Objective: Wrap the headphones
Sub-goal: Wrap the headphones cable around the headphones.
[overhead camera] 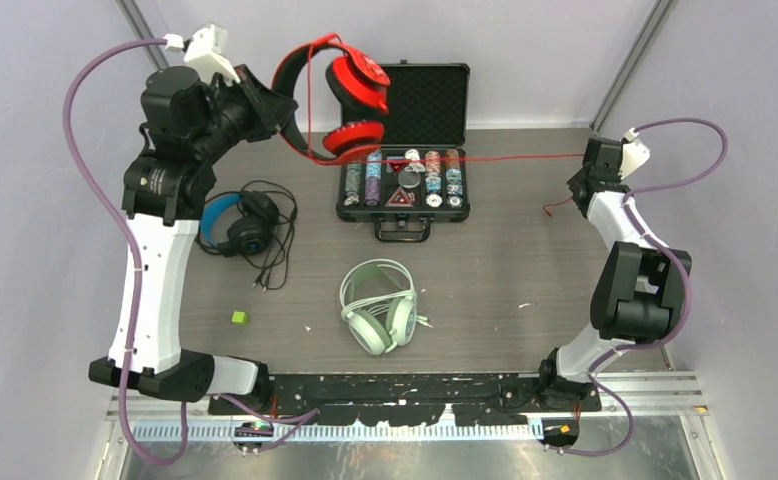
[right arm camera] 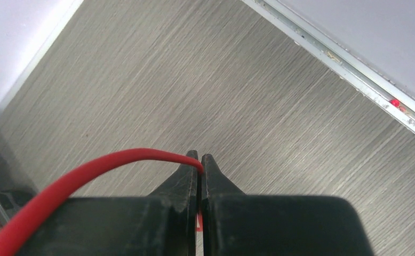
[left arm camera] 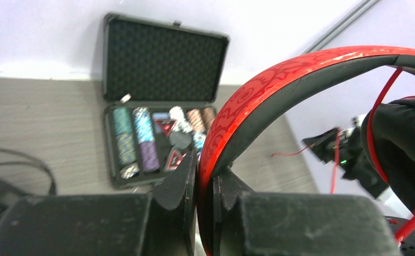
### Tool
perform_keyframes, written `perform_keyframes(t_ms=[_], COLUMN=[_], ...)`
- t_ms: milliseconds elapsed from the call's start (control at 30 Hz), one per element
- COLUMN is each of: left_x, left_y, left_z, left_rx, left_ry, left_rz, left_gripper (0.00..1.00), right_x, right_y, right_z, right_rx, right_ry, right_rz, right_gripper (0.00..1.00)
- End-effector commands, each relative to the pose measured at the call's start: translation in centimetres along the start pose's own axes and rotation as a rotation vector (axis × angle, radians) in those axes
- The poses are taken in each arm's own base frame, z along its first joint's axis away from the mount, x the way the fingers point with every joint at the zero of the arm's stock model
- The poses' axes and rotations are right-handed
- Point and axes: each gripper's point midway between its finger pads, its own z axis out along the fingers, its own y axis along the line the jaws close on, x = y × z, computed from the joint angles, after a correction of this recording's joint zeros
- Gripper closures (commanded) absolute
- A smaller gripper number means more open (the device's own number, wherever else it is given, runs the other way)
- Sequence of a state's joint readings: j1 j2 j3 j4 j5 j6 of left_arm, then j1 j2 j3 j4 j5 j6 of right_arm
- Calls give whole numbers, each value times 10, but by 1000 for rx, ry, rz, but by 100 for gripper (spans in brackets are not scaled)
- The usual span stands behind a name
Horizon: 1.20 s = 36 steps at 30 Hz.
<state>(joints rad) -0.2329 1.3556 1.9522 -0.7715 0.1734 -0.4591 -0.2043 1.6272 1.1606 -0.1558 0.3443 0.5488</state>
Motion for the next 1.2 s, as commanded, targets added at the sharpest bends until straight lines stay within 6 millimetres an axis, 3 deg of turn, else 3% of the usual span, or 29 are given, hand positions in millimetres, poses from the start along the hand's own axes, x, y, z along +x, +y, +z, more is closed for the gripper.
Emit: perform_keyframes(t_ms=[0, 100, 233, 433, 500, 600, 767, 933, 1033, 1167], left_x=[-76, -85, -90, -82, -66, -25, 42, 85, 109, 151], left_y=[-63, -84, -94, -113, -117, -118, -94, -86, -79, -60], left_z=[-42, -53, -61, -66, -63, -63, -58, -77, -79, -67], left_rx=[267, 389, 468, 622, 689, 802, 834, 939, 942, 827], left_ry=[-252, -259, -261, -197, -130, 18, 156, 199, 232, 346], left_rz=[-131, -173, -234, -206, -167, -69, 71, 219, 273, 364], left_gripper=[100, 100, 100, 100, 100, 100, 100, 100, 100, 100], right_x=[-3, -2, -1, 0, -3, -13, -36, -68, -83, -98], right_y=[0, 2, 4, 10, 14, 20, 35, 55, 66, 82], right_z=[8, 10, 14, 17, 17, 18, 19, 19, 17, 14], right_rx=[0, -3, -4, -31, -47, -53, -71, -87, -105, -152], right_ry=[-21, -17, -9, -8, -14, -30, -53, -73, -84, -88], right_rz=[23, 19, 20, 29, 33, 18, 7, -19, -29, -32], right_gripper=[100, 100, 100, 99, 99, 100, 100, 100, 100, 100])
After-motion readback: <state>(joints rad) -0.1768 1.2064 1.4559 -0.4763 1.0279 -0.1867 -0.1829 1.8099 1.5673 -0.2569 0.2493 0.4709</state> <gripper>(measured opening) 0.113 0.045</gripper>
